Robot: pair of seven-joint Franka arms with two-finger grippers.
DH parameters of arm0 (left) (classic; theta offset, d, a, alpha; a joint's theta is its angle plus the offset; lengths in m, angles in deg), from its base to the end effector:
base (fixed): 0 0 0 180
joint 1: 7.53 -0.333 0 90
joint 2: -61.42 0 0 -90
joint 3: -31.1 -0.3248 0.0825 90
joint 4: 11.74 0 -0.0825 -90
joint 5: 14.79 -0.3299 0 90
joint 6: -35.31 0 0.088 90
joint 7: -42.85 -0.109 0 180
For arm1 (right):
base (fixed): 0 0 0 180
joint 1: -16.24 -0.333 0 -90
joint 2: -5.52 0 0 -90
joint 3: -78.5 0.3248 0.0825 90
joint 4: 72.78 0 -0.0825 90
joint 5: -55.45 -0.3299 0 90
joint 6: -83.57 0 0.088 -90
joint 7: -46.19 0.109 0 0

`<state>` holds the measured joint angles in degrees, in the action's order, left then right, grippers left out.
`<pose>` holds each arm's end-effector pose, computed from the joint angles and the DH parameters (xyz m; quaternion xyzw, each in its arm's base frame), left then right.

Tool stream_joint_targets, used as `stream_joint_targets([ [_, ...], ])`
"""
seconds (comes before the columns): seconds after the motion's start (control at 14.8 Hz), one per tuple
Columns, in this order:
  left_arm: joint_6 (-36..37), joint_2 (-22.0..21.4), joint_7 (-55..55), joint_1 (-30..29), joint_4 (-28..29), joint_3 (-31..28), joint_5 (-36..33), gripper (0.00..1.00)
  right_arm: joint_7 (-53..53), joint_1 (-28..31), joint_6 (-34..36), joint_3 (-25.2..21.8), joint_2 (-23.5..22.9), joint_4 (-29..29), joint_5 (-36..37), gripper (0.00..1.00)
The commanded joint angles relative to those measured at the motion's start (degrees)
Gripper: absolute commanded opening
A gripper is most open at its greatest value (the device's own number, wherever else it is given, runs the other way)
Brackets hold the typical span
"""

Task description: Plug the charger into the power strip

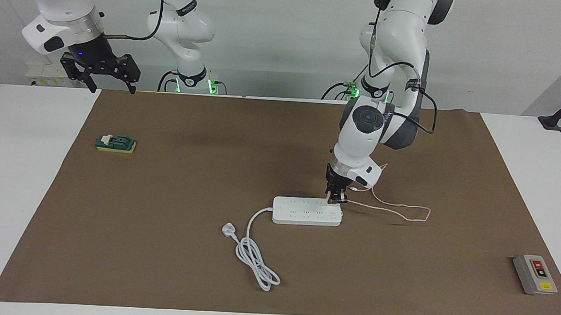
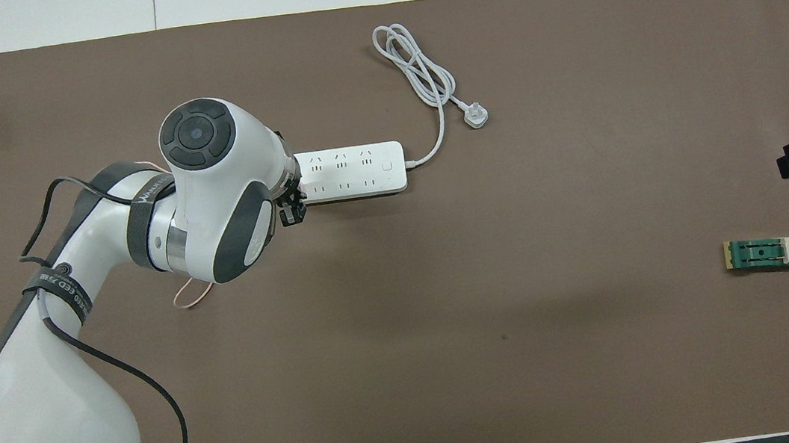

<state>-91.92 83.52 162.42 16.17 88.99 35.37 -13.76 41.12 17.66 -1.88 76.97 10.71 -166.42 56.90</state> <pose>0.5467 -0.2853 0.3920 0.6904 0.7221 -0.0095 0.0432 0.4617 -0.0274 0.6419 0.9994 0.0179 -0.0269 0.0096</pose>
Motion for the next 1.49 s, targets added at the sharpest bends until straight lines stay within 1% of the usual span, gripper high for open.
stream_joint_targets([
  [0.0, -2.9, 0.2, -1.9, 1.8, 4.0, -0.3, 0.6, 0.0, -0.6, 0.8, 0.8, 0.6, 0.3, 0.2, -0.7, 1.0],
  [0.34, -3.3, -0.6, -6.1, 1.7, 6.3, -0.3, 0.6, 0.0, -0.6, 0.8, 0.8, 0.6, 0.4, 0.1, -0.7, 1.0],
  [0.81, -3.6, 0.3, -6.5, 1.3, 6.3, -0.3, 0.6, 0.0, -0.6, 0.8, 0.8, 0.6, 0.4, 0.1, -0.7, 1.0],
  [1.01, -2.4, 0.4, -9.9, -0.8, 5.7, -0.3, 1.0, 0.0, -0.6, 0.8, 0.8, 0.6, 0.4, 0.1, -0.7, 1.0],
  [1.28, -3.0, 0.4, -13.9, -1.2, 6.2, -0.1, 1.3, 0.0, -0.6, 0.8, 0.8, 0.6, 0.4, 0.1, -0.7, 1.0],
  [1.42, -3.4, 0.4, -13.8, -1.0, 6.2, -0.1, 1.8, 0.0, -0.6, 0.8, 0.8, 0.6, 0.4, 0.0, -0.7, 1.0],
])
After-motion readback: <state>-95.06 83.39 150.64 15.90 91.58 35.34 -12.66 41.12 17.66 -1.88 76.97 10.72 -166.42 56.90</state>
